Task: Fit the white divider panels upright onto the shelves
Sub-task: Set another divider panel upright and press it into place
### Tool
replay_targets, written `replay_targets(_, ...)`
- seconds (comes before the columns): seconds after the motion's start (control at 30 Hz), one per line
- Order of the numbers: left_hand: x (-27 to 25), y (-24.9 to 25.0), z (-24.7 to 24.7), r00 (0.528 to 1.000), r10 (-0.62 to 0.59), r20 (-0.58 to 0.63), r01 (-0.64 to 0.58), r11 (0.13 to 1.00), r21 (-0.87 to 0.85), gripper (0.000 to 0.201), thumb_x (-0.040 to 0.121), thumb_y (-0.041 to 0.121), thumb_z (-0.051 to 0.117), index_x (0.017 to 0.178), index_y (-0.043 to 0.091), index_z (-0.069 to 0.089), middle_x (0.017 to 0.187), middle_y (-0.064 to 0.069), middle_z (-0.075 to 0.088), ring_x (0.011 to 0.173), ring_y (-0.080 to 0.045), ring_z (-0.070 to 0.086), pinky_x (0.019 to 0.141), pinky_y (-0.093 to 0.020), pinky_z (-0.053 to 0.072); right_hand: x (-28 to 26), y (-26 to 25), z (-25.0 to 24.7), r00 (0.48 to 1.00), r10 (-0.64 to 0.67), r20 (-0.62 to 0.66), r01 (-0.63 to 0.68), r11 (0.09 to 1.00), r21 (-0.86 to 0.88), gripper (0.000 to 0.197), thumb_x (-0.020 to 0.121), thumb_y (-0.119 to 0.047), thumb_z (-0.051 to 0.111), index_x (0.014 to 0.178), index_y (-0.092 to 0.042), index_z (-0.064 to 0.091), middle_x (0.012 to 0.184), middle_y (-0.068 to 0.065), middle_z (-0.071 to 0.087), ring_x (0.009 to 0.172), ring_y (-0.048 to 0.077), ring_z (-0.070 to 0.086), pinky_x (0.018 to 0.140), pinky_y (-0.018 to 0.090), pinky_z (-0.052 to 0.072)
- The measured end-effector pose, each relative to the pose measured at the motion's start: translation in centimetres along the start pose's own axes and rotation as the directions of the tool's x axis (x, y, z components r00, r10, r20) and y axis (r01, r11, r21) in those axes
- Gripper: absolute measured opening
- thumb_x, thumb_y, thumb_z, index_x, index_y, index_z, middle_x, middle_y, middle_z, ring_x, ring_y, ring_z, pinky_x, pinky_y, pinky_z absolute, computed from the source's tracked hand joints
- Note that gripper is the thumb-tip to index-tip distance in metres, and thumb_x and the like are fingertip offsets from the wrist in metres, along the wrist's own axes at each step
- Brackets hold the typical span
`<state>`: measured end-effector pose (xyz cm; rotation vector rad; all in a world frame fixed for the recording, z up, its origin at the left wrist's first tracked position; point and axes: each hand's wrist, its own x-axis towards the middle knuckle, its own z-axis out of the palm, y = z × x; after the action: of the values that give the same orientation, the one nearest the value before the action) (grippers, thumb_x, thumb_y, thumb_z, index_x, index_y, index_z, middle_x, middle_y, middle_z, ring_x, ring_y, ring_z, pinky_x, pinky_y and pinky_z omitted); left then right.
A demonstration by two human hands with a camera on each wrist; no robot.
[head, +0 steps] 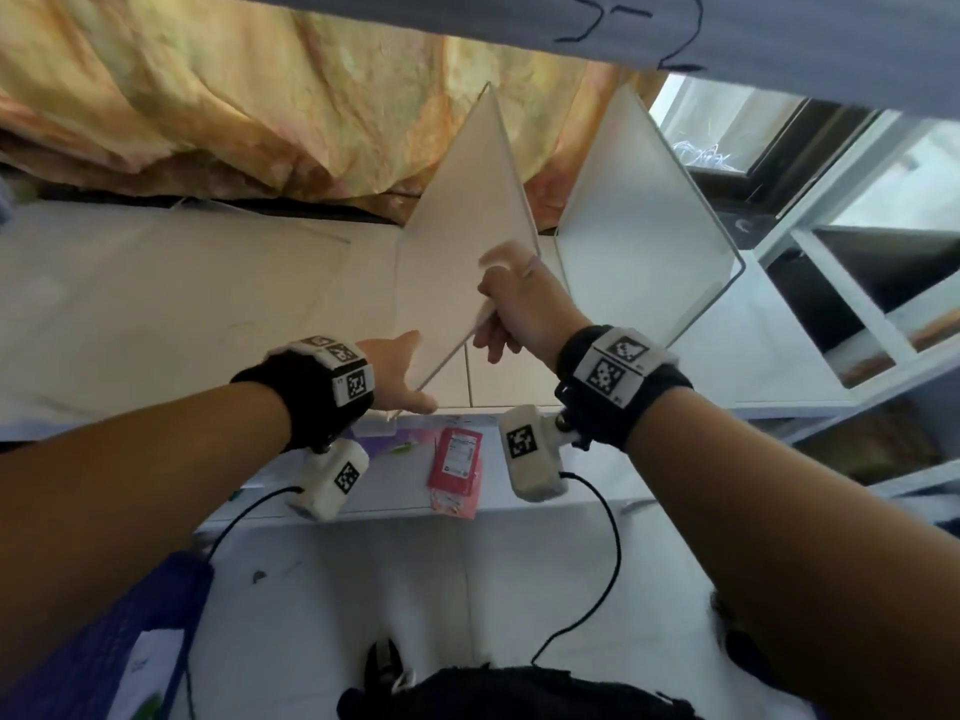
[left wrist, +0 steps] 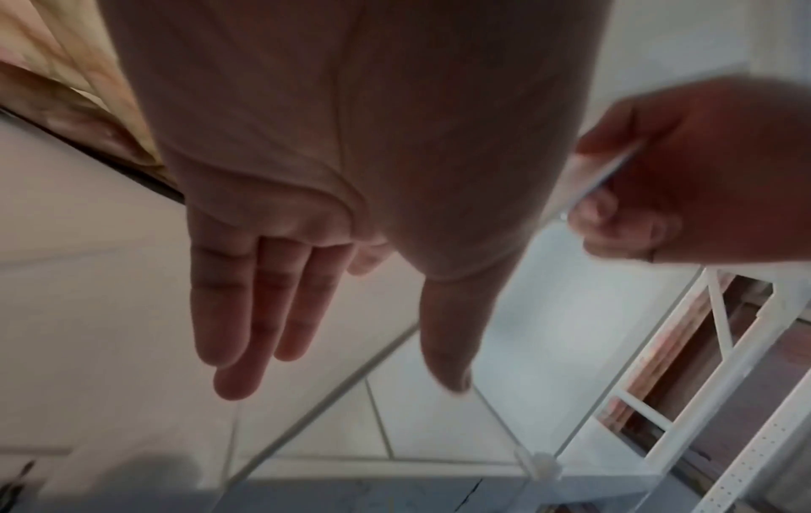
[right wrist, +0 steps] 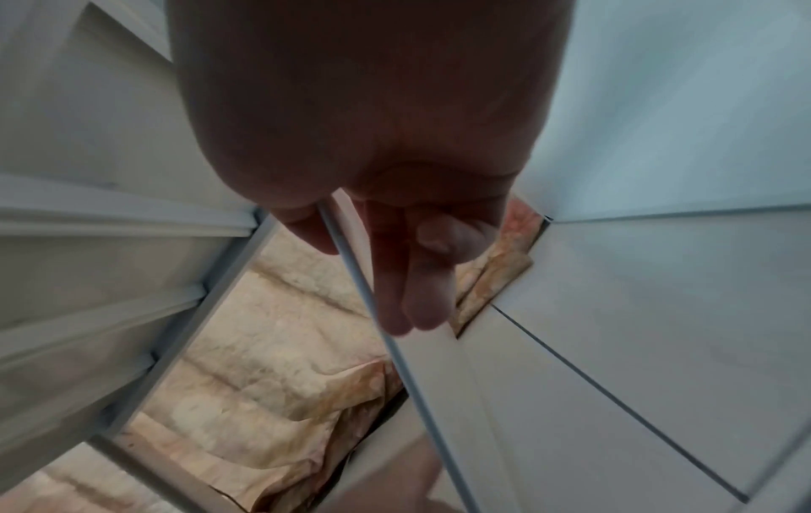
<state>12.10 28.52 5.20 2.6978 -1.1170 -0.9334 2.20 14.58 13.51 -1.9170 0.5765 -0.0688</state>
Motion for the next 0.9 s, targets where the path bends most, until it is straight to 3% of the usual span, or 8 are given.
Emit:
replay_targets(0.1, 0.8, 0.4, 1.9, 0.995, -0.071, -0.074, 0.067, 0.997, -0.047, 0.086, 0.088, 0.051, 0.06, 0.149, 0.01, 0.015, 0.132, -0.017, 0.056, 0.115, -0.034, 0.056, 0.094, -0.041, 0.044, 0.5, -1.1, -0.3, 0.997, -0.031, 0.069, 0.036, 0.997, -0.067, 0.021, 0.088, -0.023, 0.039, 0.095, -0.006, 0.049, 0.063, 0.019, 0.069, 0.049, 0.03, 0.061, 0.041, 0.025, 0.036)
replay_targets(0.23, 1.2, 2.0, 3.2, 0.983, -0.146, -0.108, 0.133, 0.984, -0.118, 0.063, 0.089, 0.03, 0.057, 0.138, 0.006, 0.025, 0.117, -0.019, 0.059, 0.088, -0.033, 0.053, 0.074, -0.038, 0.042, 0.7, -1.8, -0.4, 0.975, -0.06, 0.214, 0.102, 0.976, -0.192, 0.02, 0.091, -0.025, 0.046, 0.098, -0.007, 0.052, 0.07, 0.016, 0.073, 0.051, 0.025, 0.064, 0.042, 0.025, 0.043)
replay_targets(0.4, 1.2, 3.3, 4.5, 0.967, -0.214, -0.14, 0.192, 0.969, -0.158, 0.074, 0.091, 0.028, 0.055, 0.148, 0.005, 0.015, 0.129, -0.021, 0.054, 0.111, -0.038, 0.055, 0.081, -0.038, 0.042, 0.8, -1.0, 0.4, 0.955, -0.019, 0.296, 0.129, 0.925, -0.356, 0.041, 0.091, -0.032, 0.053, 0.124, -0.011, 0.043, 0.075, 0.009, 0.074, 0.047, 0.018, 0.065, 0.037, 0.02, 0.041)
replay_targets(0.47, 0.7, 3.3, 4.5, 0.959, -0.231, -0.167, 0.202, 0.964, -0.175, 0.067, 0.09, 0.025, 0.054, 0.146, 0.005, 0.022, 0.124, -0.02, 0.057, 0.11, -0.038, 0.056, 0.079, -0.037, 0.041, 0.6, -0.2, 1.9, 0.944, 0.045, 0.327, 0.108, 0.894, -0.434, 0.034, 0.092, -0.03, 0.051, 0.116, -0.006, 0.05, 0.078, 0.01, 0.075, 0.043, 0.016, 0.064, 0.034, 0.015, 0.038)
replay_targets(0.57, -0.1, 3.0, 3.7, 0.97, -0.194, -0.147, 0.179, 0.978, -0.106, 0.04, 0.094, 0.018, 0.049, 0.13, 0.002, 0.046, 0.108, -0.013, 0.062, 0.105, -0.032, 0.059, 0.074, -0.032, 0.038, 0.6, 1.0, 3.9, 0.941, 0.148, 0.305, 0.019, 0.875, -0.484, 0.027, 0.092, -0.03, 0.048, 0.1, -0.005, 0.056, 0.078, 0.01, 0.074, 0.038, 0.015, 0.062, 0.032, 0.013, 0.038)
replay_targets(0.67, -0.9, 1.6, 3.2, 0.977, -0.155, -0.146, 0.15, 0.988, -0.046, 0.031, 0.099, 0.022, 0.047, 0.123, 0.005, 0.054, 0.115, -0.013, 0.063, 0.106, -0.03, 0.06, 0.076, -0.029, 0.038, 1.0, 1.5, 5.8, 0.941, 0.188, 0.28, -0.046, 0.893, -0.447, 0.026, 0.092, -0.027, 0.049, 0.1, -0.004, 0.057, 0.074, 0.011, 0.072, 0.034, 0.014, 0.061, 0.032, 0.014, 0.039)
replay_targets(0.8, -0.8, -2.5, 2.9, 0.991, -0.049, -0.126, 0.041, 0.997, -0.06, 0.057, 0.095, 0.028, 0.057, 0.143, 0.01, 0.034, 0.122, -0.012, 0.063, 0.109, -0.03, 0.06, 0.083, -0.032, 0.043, 2.2, 1.0, 8.7, 0.921, 0.277, 0.275, -0.158, 0.909, -0.385, 0.035, 0.093, -0.023, 0.044, 0.108, 0.006, 0.057, 0.07, 0.017, 0.074, 0.05, 0.024, 0.07, 0.04, 0.021, 0.048)
replay_targets(0.9, -0.4, -6.9, 3.3, 0.995, 0.011, -0.1, -0.018, 0.997, -0.071, 0.072, 0.095, 0.029, 0.057, 0.153, 0.017, 0.016, 0.138, -0.007, 0.054, 0.123, -0.029, 0.052, 0.098, -0.033, 0.04, 3.1, 0.2, 10.2, 0.923, 0.295, 0.245, -0.178, 0.896, -0.407, 0.034, 0.092, -0.018, 0.04, 0.107, 0.007, 0.057, 0.055, 0.013, 0.071, 0.044, 0.021, 0.068, 0.043, 0.023, 0.051)
